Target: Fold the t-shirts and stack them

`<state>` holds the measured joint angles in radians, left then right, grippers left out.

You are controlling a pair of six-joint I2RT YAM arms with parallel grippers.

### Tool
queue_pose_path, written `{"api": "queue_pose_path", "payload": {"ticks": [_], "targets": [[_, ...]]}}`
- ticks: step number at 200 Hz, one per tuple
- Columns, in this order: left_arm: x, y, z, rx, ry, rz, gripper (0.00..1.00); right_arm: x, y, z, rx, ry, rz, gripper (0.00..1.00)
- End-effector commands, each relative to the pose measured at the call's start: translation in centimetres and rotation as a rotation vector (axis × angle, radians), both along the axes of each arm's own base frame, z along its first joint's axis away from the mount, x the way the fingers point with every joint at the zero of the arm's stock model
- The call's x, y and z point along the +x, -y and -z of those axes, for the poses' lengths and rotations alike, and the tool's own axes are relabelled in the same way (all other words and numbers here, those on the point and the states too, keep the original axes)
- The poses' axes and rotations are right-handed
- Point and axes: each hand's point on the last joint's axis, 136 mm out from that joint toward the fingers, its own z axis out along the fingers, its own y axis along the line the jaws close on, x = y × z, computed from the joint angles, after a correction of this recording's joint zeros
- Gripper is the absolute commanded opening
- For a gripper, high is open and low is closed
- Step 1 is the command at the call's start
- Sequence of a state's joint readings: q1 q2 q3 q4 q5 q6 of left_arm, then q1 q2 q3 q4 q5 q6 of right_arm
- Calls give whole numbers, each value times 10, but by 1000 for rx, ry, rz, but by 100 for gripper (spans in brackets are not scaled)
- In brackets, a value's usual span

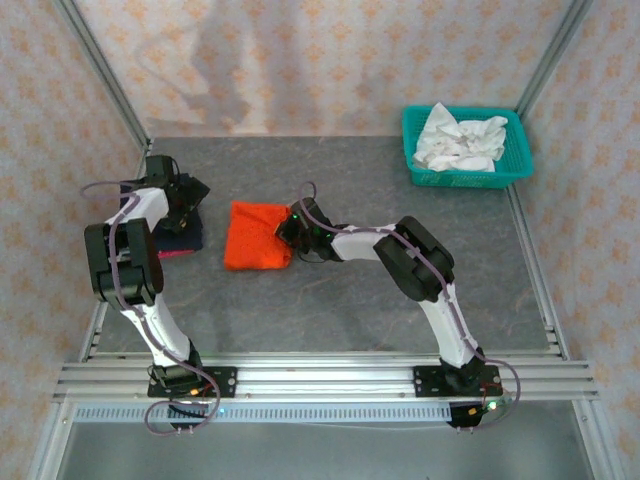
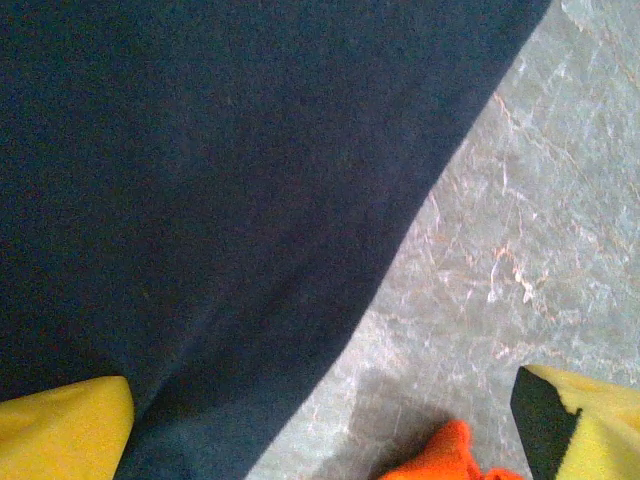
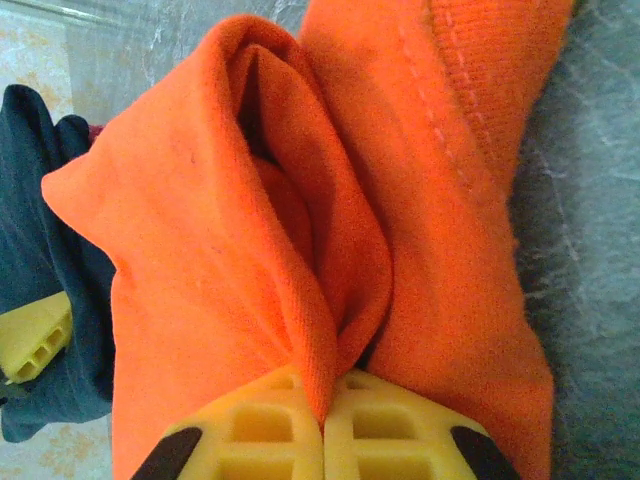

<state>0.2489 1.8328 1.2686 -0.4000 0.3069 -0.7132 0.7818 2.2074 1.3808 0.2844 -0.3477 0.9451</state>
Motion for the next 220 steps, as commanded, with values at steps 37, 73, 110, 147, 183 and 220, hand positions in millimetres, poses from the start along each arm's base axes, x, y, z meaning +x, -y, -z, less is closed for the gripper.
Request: {"api": "queue_pose_path", "payload": {"ticks": [37, 73, 110, 147, 183, 220], "targets": [[-38, 53, -38, 119, -20, 182, 100, 20, 21, -50, -67, 154, -44, 69], [-53, 103, -30, 49, 21, 378, 100, 21, 53, -55, -111, 178, -24, 81], [-55, 118, 7, 49, -74, 497, 95, 18, 75, -54, -115, 169, -20, 82], [-45, 135, 35, 4, -121, 583, 84, 13, 78, -50, -109, 154, -27, 81], [-50, 142, 53, -7, -188, 624, 68, 12, 77, -46, -92, 142, -17, 79], [-59, 150, 58, -10, -220, 646, 67, 17, 64, -33, -114, 98, -75, 66]]}}
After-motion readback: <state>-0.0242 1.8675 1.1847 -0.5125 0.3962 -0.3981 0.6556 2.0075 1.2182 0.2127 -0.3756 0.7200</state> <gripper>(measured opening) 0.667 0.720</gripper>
